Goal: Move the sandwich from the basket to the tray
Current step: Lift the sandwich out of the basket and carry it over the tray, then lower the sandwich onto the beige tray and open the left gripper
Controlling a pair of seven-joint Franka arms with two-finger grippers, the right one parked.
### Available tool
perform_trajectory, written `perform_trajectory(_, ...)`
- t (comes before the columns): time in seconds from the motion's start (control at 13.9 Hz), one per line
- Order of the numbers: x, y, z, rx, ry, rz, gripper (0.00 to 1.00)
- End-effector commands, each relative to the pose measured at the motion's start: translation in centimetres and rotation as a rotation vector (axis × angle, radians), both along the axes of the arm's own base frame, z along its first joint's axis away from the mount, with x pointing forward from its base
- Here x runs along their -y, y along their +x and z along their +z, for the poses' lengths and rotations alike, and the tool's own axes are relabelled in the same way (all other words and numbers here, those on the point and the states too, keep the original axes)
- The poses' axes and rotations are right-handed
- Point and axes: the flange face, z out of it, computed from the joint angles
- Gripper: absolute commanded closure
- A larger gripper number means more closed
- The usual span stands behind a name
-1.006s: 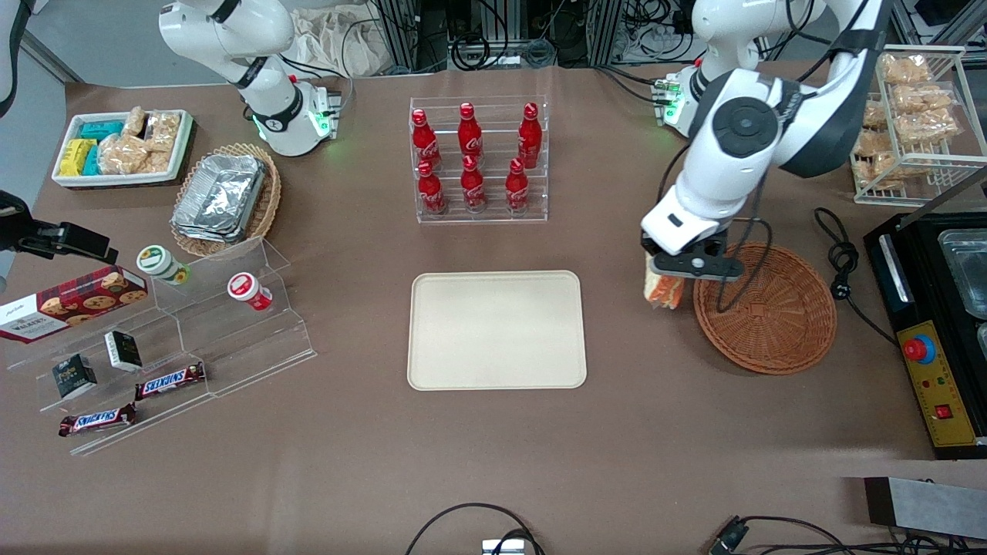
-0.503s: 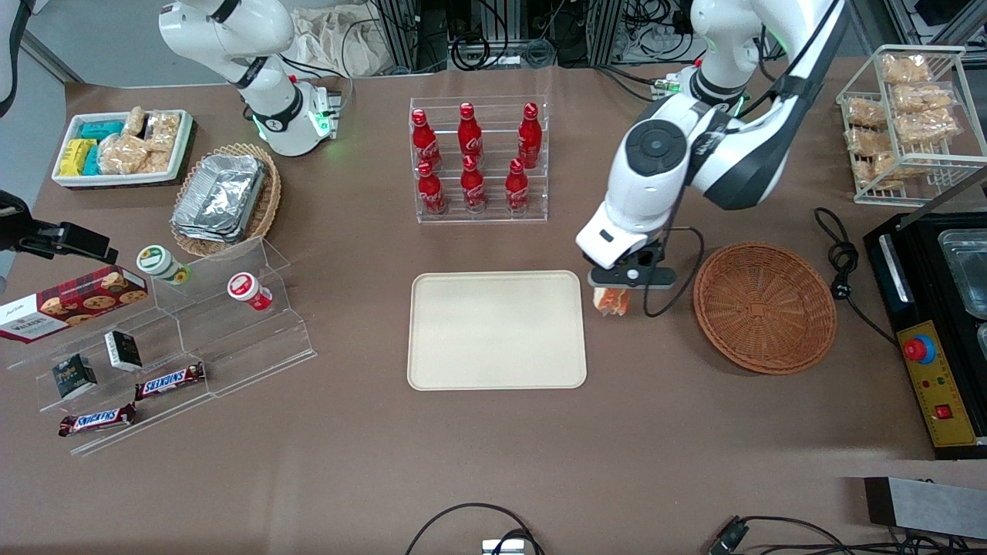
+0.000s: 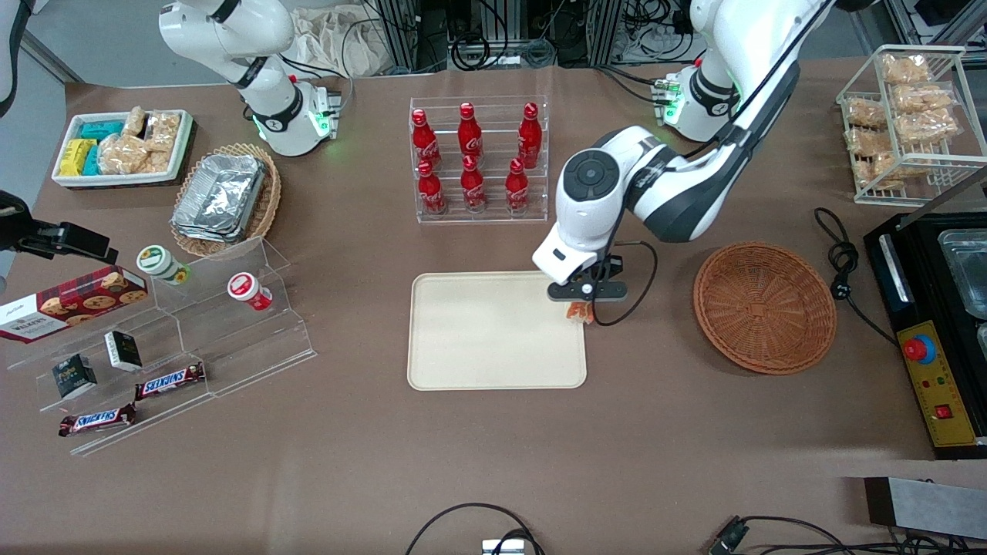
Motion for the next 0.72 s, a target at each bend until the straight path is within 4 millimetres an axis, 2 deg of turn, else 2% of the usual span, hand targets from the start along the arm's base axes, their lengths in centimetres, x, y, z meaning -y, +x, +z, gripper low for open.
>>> perform_trajectory(0.0,3.4,0.1,-2.7,0.010,0.020,-0.010,1.00)
perform_trajectory(0.22,5.8,-0.6,-6.2,0.025,0.051,-0.026,1.00)
perform_trajectory(0.36,6.5,-0.8,-8.3,0.021,0.063,-0.034,1.00)
perform_trajectory(0.65,7.5,-1.1,-9.6,0.019,0.064,-0.033,1.00)
